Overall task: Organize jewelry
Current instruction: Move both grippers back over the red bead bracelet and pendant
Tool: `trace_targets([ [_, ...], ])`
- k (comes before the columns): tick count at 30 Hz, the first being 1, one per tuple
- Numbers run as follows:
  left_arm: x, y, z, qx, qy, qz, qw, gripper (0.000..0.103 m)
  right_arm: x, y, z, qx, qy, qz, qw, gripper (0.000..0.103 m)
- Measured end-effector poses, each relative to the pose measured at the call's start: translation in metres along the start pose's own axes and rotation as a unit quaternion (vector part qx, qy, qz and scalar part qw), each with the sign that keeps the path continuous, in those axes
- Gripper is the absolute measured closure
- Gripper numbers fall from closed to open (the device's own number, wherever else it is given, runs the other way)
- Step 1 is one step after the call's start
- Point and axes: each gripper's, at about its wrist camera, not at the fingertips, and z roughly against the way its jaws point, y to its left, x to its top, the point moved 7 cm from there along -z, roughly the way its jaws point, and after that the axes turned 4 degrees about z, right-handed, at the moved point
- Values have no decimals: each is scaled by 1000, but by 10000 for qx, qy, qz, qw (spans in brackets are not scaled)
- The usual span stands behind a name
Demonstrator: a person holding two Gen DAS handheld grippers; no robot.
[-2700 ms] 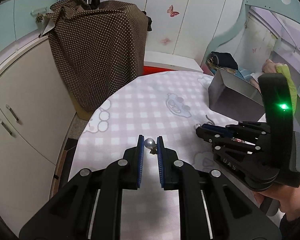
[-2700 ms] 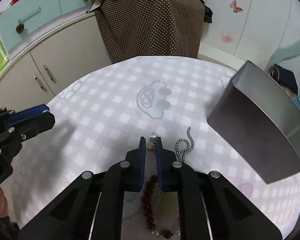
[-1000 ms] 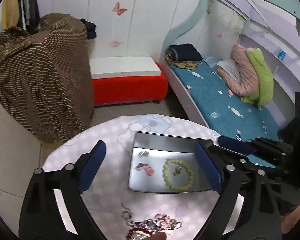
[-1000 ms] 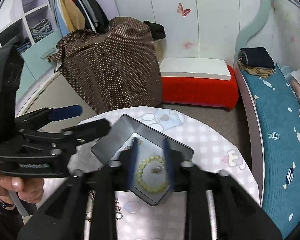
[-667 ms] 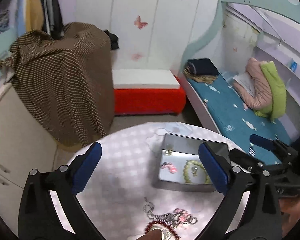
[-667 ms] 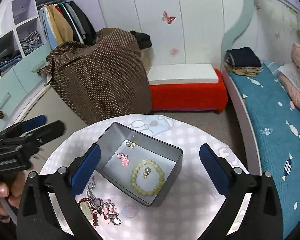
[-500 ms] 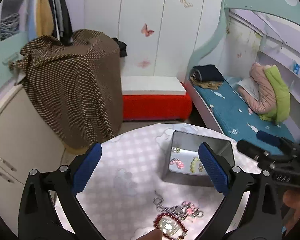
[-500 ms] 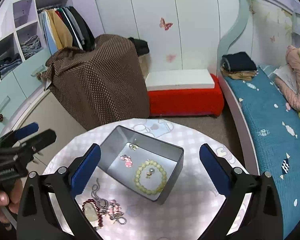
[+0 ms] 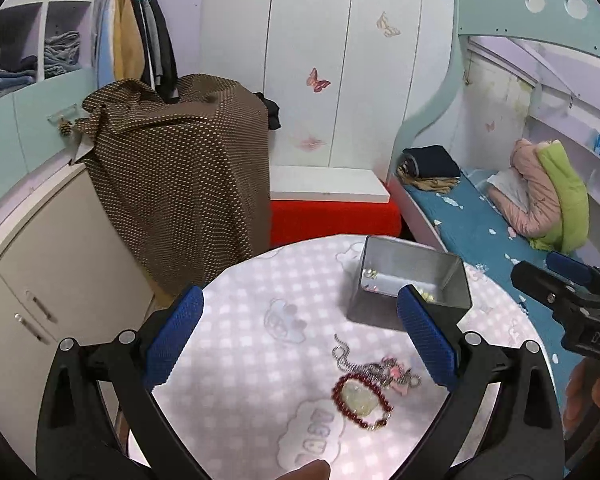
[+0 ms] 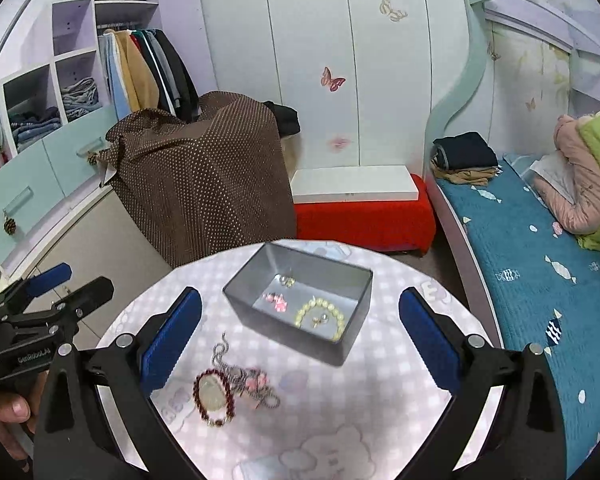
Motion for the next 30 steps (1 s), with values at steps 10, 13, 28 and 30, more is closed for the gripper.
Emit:
trace_targets([
  [10, -43, 16, 16, 164, 239, 97, 9995, 6, -38, 9, 12, -170, 170, 12, 9997, 8],
  [13, -63, 17, 14, 144, 413, 137, 9989, 6, -52, 5, 12, -171, 309, -85, 9993, 8],
  [28, -126, -21, -42, 156, 1267, -318, 9913, 6, -91, -3, 5, -56, 704, -261, 9972, 8],
  [30, -132, -22, -57, 232, 1438, -336, 9888, 6, -93, -4, 4, -37, 737, -272, 9969, 8],
])
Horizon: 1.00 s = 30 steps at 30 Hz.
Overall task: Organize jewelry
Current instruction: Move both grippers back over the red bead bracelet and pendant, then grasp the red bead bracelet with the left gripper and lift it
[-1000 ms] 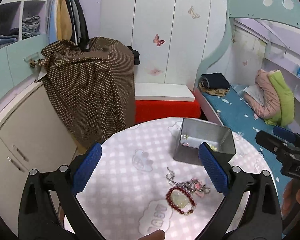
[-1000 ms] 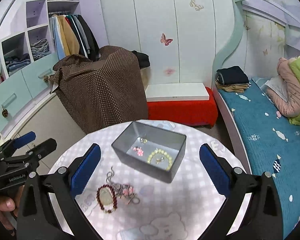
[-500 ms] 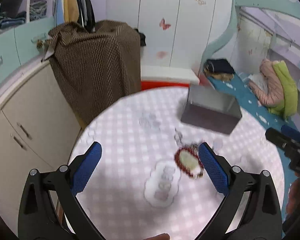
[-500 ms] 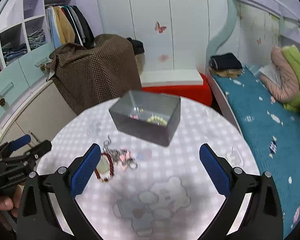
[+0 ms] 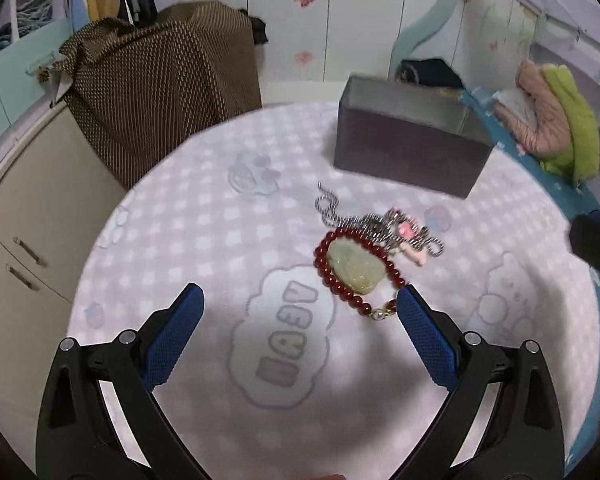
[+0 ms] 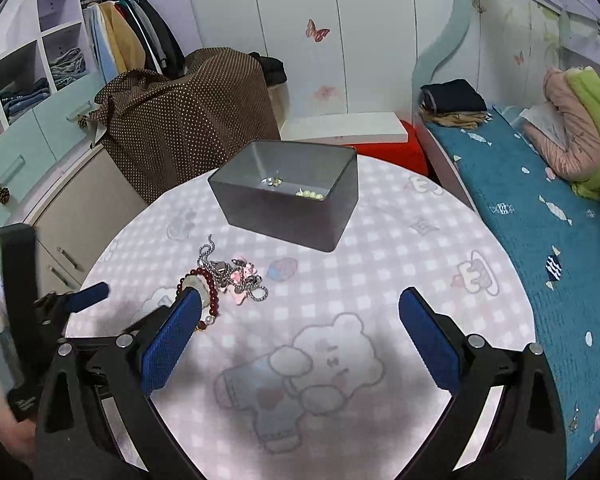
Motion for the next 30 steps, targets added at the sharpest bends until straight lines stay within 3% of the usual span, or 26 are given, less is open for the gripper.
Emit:
trace_targets([
  [7, -6, 3, -29, -89, 345, 213, 9991, 12, -4, -4, -7, 78, 117, -36, 9999, 8],
  [12, -1, 2, -30, -97, 305, 128, 9994, 49, -4, -4, -12, 140, 172, -61, 9997, 8],
  [14, 1, 3, -29, -126, 284, 113, 9995, 70, -4, -2, -14, 166, 199, -38, 9997, 8],
  [15, 2, 4, -29, -185, 275, 116, 9994, 76, -5, -2, -15, 183, 211, -29, 9996, 8],
  [16, 2, 6, -29, -256, 278, 123, 9992, 92, -5, 0, -16, 209, 225, -13, 9995, 8],
  [17, 1, 7, -28, -325, 292, 156, 9989, 96, -5, 2, -17, 236, 246, 5, 9994, 8],
  [20, 4, 12, -24, -769, 264, 338, 9961, 96, -8, 9, -22, 342, 312, 42, 9989, 8],
  [30, 26, 19, 31, -1136, -524, 317, 9916, 96, -14, 44, -40, 647, 538, 272, 9961, 8],
])
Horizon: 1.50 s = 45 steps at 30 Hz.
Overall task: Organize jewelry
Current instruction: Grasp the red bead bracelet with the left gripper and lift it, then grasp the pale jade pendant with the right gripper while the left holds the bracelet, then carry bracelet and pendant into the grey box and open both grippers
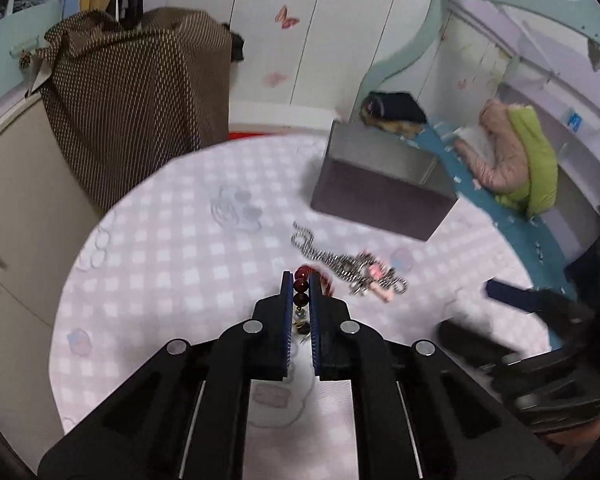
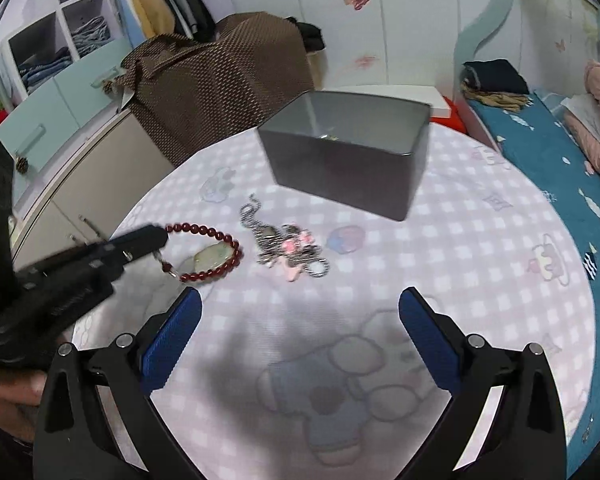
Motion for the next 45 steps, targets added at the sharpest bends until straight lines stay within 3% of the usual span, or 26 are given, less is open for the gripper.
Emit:
trace_targets([
  [6, 6, 8, 34, 8, -318, -9, 9995, 96, 0, 30, -22, 267, 165, 349, 9989, 8],
  [13, -6, 47, 42, 523, -288, 230, 9979, 96, 8, 65, -65, 413, 326, 820, 9952, 13],
  [19, -14, 66, 42, 695, -212, 397, 9966, 96, 16, 76, -92, -146, 288, 1066, 9938, 39],
  [20, -14, 68, 42, 699, -206, 410, 9965, 96, 16, 78, -94, -227, 296, 1175, 9924, 45],
  [21, -14, 69, 41, 703, -198, 418, 9965, 96, 16, 82, -95, -234, 283, 1295, 9909, 60],
  [22, -15, 71, 40, 696, -186, 428, 9965, 95, 15, 84, -95, -258, 268, 1381, 9897, 63],
  [27, -15, 72, 38, 680, -156, 441, 9966, 95, 14, 81, -95, -181, 259, 1420, 9894, 63],
  [36, -3, 65, 44, 628, -240, 339, 9972, 95, 19, 79, -64, 350, 51, 1066, 9937, 63],
  [42, 26, 40, 55, 414, -486, 57, 9979, 95, 48, 68, -22, 498, -350, 900, 9941, 63],
  [45, 48, 21, 61, 274, -664, -115, 9973, 95, 70, 54, -1, 335, -620, 904, 9934, 63],
])
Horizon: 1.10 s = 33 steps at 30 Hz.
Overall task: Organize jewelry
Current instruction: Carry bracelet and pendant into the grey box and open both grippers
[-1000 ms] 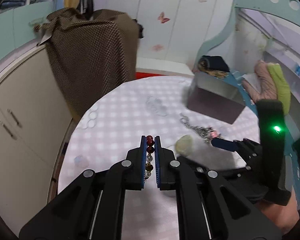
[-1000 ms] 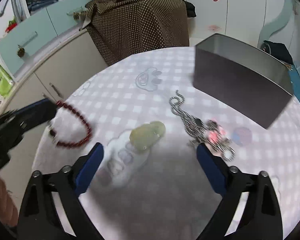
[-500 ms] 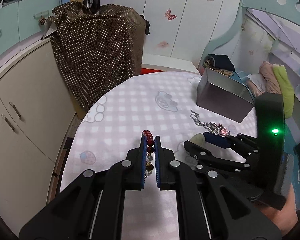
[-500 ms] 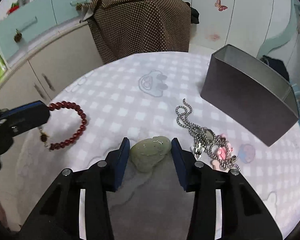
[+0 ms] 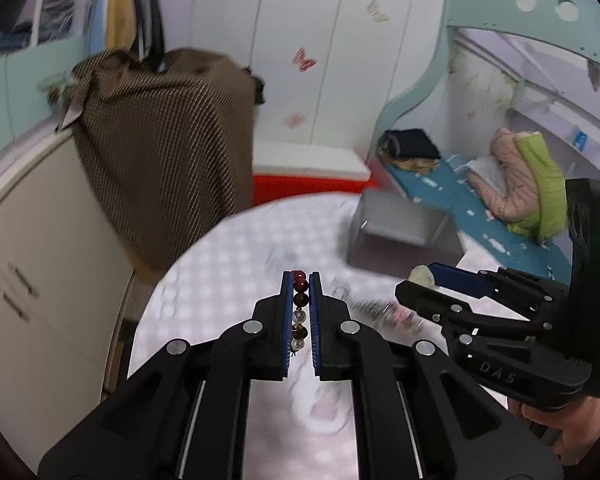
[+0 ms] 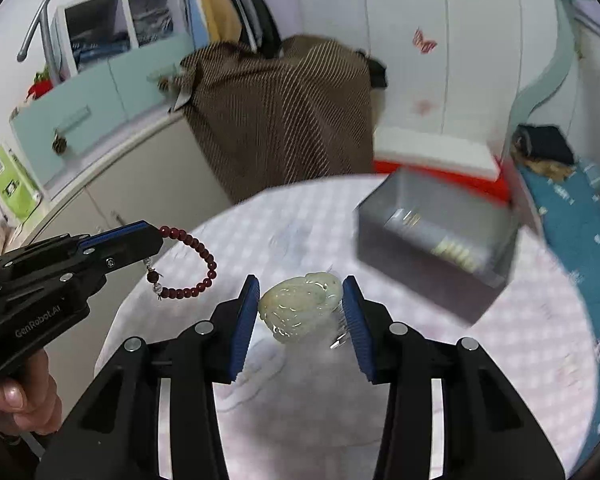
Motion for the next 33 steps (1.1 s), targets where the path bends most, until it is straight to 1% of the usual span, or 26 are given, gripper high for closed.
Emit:
trace_targets([
  [3, 29, -23, 4, -183, -231, -196, 9994, 95, 18, -21, 13, -212, -184, -15, 9996, 63],
  [6, 53, -41, 3, -388, -348, -278, 9983, 95, 32, -42, 23, -427, -320, -46, 9986, 63],
  [12, 96, -76, -16, -811, -362, -396, 9953, 95, 54, -78, 32, -696, -451, -118, 9965, 63],
  [16, 112, -93, -34, -981, -251, -469, 9938, 95, 61, -94, 30, -777, -416, -157, 9960, 63],
  [21, 125, -115, -63, -1039, -93, -610, 9927, 95, 61, -113, 20, -830, -277, -287, 9957, 63],
  [24, 124, -123, -79, -1033, 12, -668, 9924, 95, 59, -123, 11, -835, -169, -368, 9957, 63],
  [33, 118, -129, -115, -1014, 351, -703, 9917, 95, 52, -135, -11, -737, 136, -487, 9960, 62],
])
